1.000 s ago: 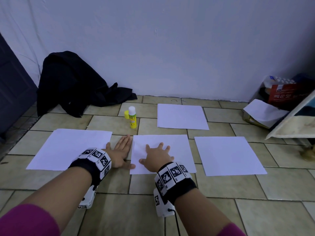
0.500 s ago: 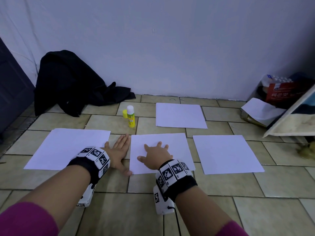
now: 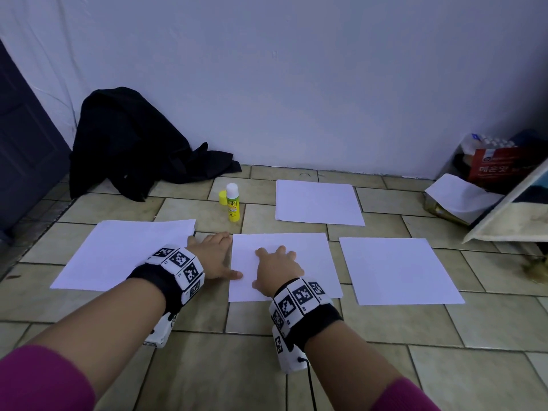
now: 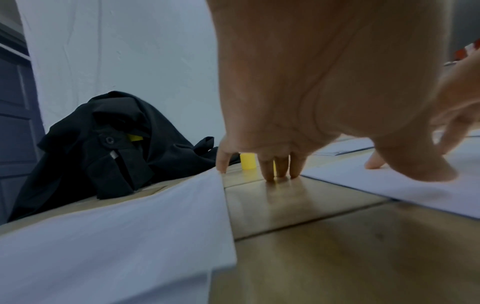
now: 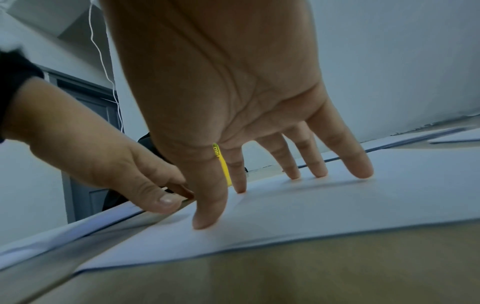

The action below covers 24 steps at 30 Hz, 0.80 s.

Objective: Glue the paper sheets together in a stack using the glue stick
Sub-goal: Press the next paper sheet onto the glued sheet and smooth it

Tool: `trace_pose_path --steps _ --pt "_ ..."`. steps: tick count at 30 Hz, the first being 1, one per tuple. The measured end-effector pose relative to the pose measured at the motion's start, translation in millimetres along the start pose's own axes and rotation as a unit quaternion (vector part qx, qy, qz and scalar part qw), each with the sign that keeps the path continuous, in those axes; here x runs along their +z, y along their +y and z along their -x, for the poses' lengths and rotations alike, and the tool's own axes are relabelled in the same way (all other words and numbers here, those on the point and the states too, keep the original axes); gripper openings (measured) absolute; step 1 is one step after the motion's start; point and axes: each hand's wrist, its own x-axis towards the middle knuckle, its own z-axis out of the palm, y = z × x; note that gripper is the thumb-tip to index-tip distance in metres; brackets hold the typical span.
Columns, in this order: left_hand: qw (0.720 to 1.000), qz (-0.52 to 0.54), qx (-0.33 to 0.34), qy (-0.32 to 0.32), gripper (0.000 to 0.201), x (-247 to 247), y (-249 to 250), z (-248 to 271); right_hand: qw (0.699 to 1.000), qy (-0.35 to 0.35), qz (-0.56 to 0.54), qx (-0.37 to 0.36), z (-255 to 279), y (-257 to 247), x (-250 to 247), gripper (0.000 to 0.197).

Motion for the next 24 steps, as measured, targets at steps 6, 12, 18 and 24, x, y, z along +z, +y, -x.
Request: trace_pose_path --steps 6,12,18,24 --pt "0.998 -0.014 0.013 0.066 0.108 0.3 7.6 4.3 0.999 0.043 0.032 -0.005 -0.7 -3.0 1.6 0.059" --pt "0.999 -0.023 0.042 0.015 0.106 -0.5 9.6 7.7 0.999 0.039 0.021 -0.008 -3.1 -2.2 -1.2 0.062" --pt "0.998 -0.056 0.030 -0.016 0.135 9.1 11.2 6.8 0.999 0.029 0.035 -0.026 -3.9 -9.8 -2.8 0.065" --pt "0.997 -0.060 0.046 -0.019 0.129 0.3 17.8 15.0 0.979 -0.053 0.012 -0.196 -5.7 -12.3 -14.0 0.088"
